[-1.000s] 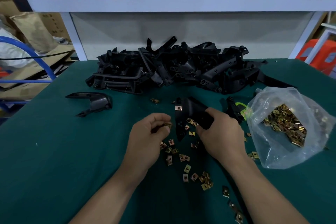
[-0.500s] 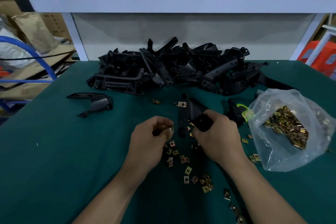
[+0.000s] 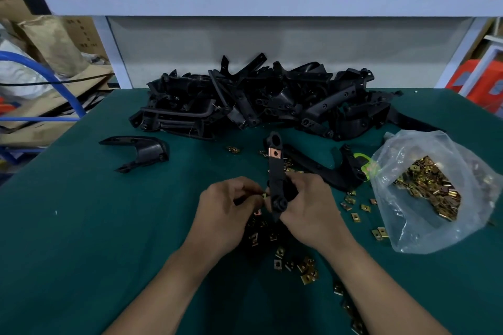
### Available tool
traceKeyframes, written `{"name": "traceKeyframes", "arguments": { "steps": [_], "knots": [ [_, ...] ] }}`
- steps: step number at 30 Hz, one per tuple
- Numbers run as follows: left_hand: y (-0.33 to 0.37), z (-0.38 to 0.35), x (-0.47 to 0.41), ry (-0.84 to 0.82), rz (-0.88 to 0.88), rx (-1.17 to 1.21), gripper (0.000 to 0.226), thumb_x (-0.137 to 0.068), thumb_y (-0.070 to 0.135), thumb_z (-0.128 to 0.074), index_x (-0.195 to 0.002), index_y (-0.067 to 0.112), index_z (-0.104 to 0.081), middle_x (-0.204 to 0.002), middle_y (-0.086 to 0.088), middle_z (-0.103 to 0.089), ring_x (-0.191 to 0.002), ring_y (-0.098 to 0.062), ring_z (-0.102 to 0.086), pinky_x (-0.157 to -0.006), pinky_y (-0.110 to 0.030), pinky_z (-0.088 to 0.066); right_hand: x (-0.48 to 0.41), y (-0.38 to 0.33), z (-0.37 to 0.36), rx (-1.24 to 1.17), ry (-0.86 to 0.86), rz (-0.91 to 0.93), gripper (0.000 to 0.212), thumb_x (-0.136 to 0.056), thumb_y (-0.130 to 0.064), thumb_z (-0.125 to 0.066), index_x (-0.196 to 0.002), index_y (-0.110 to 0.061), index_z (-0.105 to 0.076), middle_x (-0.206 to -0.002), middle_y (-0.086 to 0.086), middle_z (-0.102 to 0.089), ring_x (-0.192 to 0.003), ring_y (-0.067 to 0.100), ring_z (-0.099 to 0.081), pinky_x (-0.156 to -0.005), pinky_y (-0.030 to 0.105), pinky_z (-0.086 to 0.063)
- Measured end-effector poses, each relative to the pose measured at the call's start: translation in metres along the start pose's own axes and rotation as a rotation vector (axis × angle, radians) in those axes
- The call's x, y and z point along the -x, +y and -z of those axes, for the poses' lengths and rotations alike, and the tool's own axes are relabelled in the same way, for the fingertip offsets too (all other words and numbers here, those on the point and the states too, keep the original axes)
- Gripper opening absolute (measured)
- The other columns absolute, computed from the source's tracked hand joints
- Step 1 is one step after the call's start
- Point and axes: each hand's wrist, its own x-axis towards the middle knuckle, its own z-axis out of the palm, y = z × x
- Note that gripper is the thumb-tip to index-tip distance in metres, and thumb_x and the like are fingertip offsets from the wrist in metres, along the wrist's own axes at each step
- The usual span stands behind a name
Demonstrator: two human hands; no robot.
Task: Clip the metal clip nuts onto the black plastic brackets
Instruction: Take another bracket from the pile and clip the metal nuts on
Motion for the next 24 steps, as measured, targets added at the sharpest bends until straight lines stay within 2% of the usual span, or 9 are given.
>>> {"name": "traceKeyframes", "arguments": {
  "steps": [2, 4, 7, 8, 11, 15, 19, 21, 24],
  "knots": [
    [0.001, 0.005, 0.000, 0.020, -0.031, -0.113, 0.026, -0.087, 0.014, -0.074, -0.104, 0.033, -0.077, -0.094, 0.020, -0.076, -0.088, 0.007, -0.069, -0.072, -0.004, -0.047, -0.001, 0.003, 0.006, 0.039, 0.015, -0.019, 0.032, -0.080, -0.032, -0.076, -0.061, -0.017, -0.054, -0.052, -0.006, -0.046, -0.053, 0.004, -0.038, -0.047, 0.031, -0.032],
    [-0.002, 0.012, -0.002, 0.029, -0.052, -0.260, 0.037, -0.085, 0.016, -0.074, -0.114, 0.039, -0.075, -0.103, 0.021, -0.074, -0.092, 0.004, -0.068, -0.074, 0.000, -0.043, -0.004, 0.008, 0.012, 0.192, 0.092, -0.090, 0.028, -0.083, -0.034, -0.079, -0.062, -0.030, -0.060, -0.049, -0.015, -0.051, -0.046, 0.002, -0.043, -0.044, 0.021, -0.036],
    [-0.003, 0.015, -0.003, -0.083, -0.058, -0.427, 0.026, -0.090, 0.021, -0.070, -0.107, 0.040, -0.077, -0.115, 0.024, -0.064, -0.107, 0.005, -0.056, -0.088, -0.001, -0.036, -0.006, 0.014, 0.014, 0.407, 0.192, -0.176, 0.020, -0.084, -0.029, -0.074, -0.069, -0.028, -0.062, -0.058, -0.008, -0.063, -0.056, 0.013, -0.061, -0.054, 0.037, -0.054],
    [-0.004, 0.013, -0.003, -0.124, -0.091, -0.498, 0.022, -0.093, 0.024, -0.070, -0.107, 0.039, -0.078, -0.116, 0.024, -0.060, -0.110, 0.002, -0.051, -0.092, -0.006, -0.034, -0.005, 0.015, 0.014, 0.419, 0.210, -0.190, 0.020, -0.084, -0.028, -0.073, -0.069, -0.029, -0.060, -0.060, -0.007, -0.064, -0.059, 0.017, -0.062, -0.056, 0.038, -0.055],
    [-0.005, 0.008, -0.005, -0.140, -0.182, -0.630, 0.013, -0.093, 0.031, -0.072, -0.102, 0.038, -0.079, -0.106, 0.026, -0.051, -0.104, -0.002, -0.043, -0.095, -0.016, -0.033, -0.004, 0.015, 0.017, 0.499, 0.255, -0.185, 0.024, -0.083, -0.028, -0.072, -0.069, -0.035, -0.053, -0.059, -0.012, -0.059, -0.060, 0.015, -0.060, -0.055, 0.031, -0.048],
    [-0.004, 0.008, -0.006, -0.148, -0.136, -0.606, 0.006, -0.091, 0.033, -0.074, -0.090, 0.040, -0.073, -0.096, 0.024, -0.052, -0.098, 0.001, -0.044, -0.086, -0.018, -0.033, -0.006, 0.013, 0.020, 0.550, 0.264, -0.202, 0.014, -0.082, -0.026, -0.075, -0.091, -0.035, -0.068, -0.063, -0.018, -0.052, -0.068, 0.022, -0.060, -0.066, 0.035, -0.055],
    [-0.005, 0.005, 0.001, -0.090, -0.126, -0.495, 0.021, -0.095, 0.028, -0.068, -0.082, 0.038, -0.055, -0.085, 0.020, -0.057, -0.085, 0.002, -0.052, -0.070, -0.011, -0.037, -0.006, 0.012, 0.023, 0.599, 0.264, -0.219, 0.021, -0.082, -0.026, -0.073, -0.073, -0.033, -0.055, -0.065, -0.012, -0.059, -0.067, 0.022, -0.061, -0.064, 0.036, -0.055],
    [-0.005, 0.005, 0.002, -0.019, -0.097, -0.375, 0.022, -0.099, 0.023, -0.062, -0.083, 0.035, -0.051, -0.077, 0.013, -0.060, -0.076, 0.002, -0.055, -0.061, -0.012, -0.041, -0.006, 0.013, 0.025, 0.623, 0.269, -0.223, 0.016, -0.082, -0.025, -0.072, -0.074, -0.029, -0.058, -0.064, -0.009, -0.060, -0.065, 0.023, -0.060, -0.061, 0.035, -0.052],
    [-0.003, 0.007, 0.001, 0.041, -0.084, -0.262, 0.023, -0.102, 0.018, -0.055, -0.087, 0.034, -0.049, -0.073, 0.006, -0.064, -0.070, -0.009, -0.056, -0.058, -0.018, -0.043, -0.005, 0.011, 0.025, 0.630, 0.253, -0.233, 0.012, -0.083, -0.024, -0.070, -0.076, -0.028, -0.061, -0.065, -0.008, -0.061, -0.066, 0.023, -0.060, -0.061, 0.034, -0.049]
  ]
}}
